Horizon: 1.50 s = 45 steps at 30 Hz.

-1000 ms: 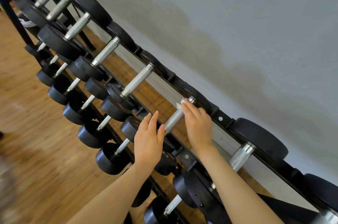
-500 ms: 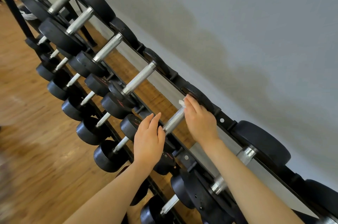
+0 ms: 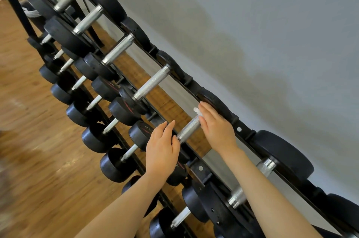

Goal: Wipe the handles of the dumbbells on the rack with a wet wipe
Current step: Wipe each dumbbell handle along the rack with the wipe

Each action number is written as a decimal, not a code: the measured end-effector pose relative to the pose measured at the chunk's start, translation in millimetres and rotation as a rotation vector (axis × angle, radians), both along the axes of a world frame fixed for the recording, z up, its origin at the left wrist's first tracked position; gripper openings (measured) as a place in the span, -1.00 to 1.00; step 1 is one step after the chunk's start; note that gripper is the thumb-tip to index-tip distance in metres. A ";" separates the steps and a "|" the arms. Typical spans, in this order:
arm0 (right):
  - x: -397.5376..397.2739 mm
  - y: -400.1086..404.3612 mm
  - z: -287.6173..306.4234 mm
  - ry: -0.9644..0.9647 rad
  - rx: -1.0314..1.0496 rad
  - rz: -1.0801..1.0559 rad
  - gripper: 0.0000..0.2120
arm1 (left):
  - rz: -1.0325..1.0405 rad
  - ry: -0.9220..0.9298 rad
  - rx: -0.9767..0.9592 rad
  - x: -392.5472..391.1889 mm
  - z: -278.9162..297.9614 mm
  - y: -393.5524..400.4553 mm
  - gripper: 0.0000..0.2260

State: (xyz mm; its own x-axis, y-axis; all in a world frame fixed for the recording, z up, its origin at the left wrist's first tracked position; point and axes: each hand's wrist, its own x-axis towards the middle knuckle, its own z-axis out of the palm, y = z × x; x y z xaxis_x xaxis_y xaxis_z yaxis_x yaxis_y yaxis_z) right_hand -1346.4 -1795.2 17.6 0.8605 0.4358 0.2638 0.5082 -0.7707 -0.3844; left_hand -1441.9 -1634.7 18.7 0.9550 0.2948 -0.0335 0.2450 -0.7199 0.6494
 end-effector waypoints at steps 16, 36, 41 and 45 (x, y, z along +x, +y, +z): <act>-17.7 7.4 -9.0 -0.004 0.073 -0.063 -0.64 | 0.004 -0.009 -0.012 -1.3 2.4 -0.2 -0.63; -10.2 6.9 3.7 0.014 -0.006 0.013 -0.68 | -0.061 0.041 0.069 -26.1 -4.8 2.3 -0.33; -27.7 20.7 -8.1 0.010 -0.094 0.218 -0.70 | -0.060 0.036 0.078 -27.3 -6.3 3.3 -0.34; -15.1 15.6 0.8 0.062 -0.053 0.102 -0.72 | -0.069 0.034 0.090 -27.7 -7.0 4.1 -0.35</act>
